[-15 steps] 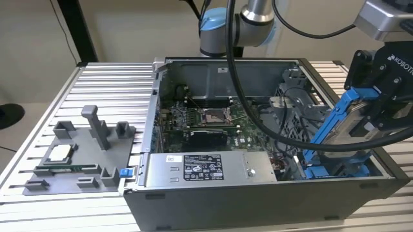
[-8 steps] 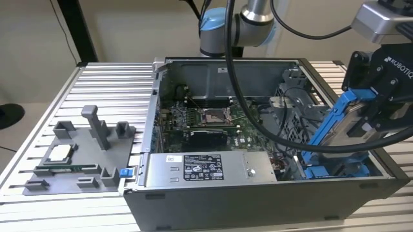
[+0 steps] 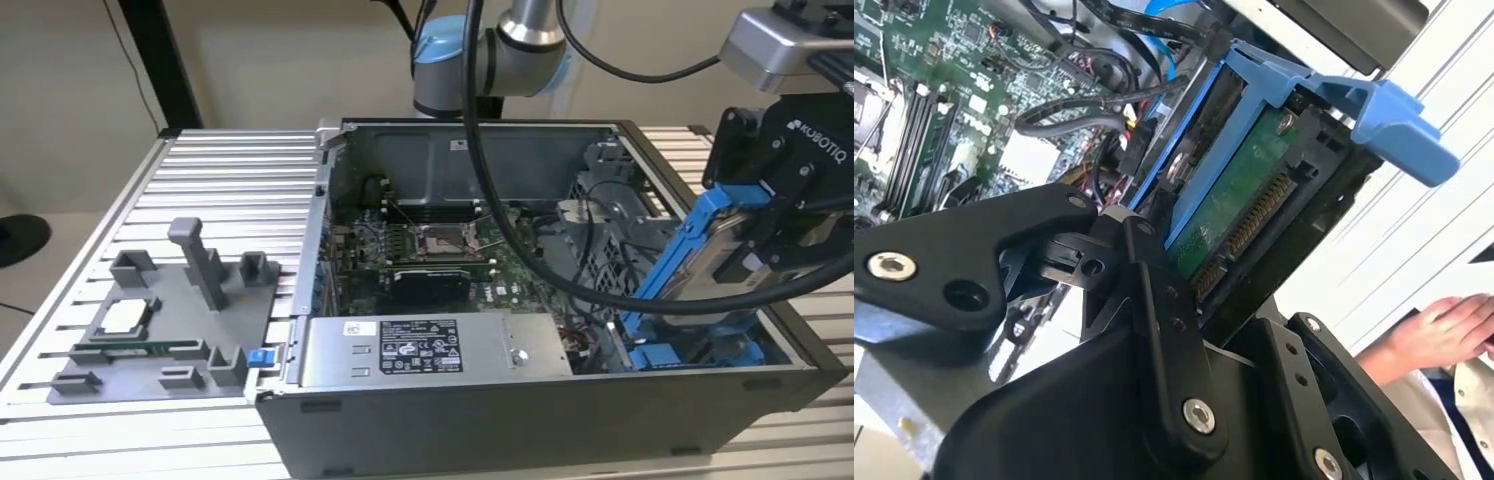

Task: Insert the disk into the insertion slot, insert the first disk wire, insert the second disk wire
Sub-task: 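Insert the disk into the insertion slot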

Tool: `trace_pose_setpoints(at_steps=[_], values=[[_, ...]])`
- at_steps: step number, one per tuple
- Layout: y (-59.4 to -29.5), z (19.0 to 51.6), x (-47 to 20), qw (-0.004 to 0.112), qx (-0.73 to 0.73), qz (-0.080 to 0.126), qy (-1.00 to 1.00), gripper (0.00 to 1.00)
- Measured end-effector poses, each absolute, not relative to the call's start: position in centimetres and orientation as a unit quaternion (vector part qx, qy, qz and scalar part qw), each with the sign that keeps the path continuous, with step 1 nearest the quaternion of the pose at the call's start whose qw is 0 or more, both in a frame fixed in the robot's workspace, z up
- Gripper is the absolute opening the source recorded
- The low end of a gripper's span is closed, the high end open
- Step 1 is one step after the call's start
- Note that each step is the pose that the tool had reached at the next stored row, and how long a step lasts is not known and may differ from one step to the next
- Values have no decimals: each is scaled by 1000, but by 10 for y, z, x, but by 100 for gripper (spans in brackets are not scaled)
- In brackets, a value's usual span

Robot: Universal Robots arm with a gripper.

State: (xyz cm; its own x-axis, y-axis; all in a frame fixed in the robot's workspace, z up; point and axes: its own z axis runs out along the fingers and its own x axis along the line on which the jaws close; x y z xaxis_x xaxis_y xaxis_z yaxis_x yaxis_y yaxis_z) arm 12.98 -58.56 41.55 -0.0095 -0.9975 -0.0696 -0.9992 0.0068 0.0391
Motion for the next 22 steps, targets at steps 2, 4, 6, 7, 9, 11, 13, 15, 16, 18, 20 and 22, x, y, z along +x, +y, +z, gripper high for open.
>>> trace_pose_setpoints(at_steps=[2, 4, 6, 7, 9, 11, 13, 15, 16, 18, 20, 22], values=[[-586, 414, 130, 11, -704, 38, 709, 0], [-586, 413, 130, 11, -704, 38, 709, 0], [-585, 411, 129, 11, -704, 38, 709, 0], [-585, 411, 129, 11, -704, 39, 709, 0], [-585, 409, 129, 11, -704, 38, 709, 0], [-585, 408, 129, 11, -704, 38, 709, 0], [-585, 406, 129, 11, -704, 38, 709, 0], [-585, 404, 129, 11, -704, 38, 709, 0], [-585, 403, 129, 11, -704, 38, 709, 0], [-585, 401, 129, 11, -704, 38, 709, 0], [-585, 399, 129, 11, -704, 38, 709, 0], [-585, 397, 129, 11, -704, 38, 709, 0]])
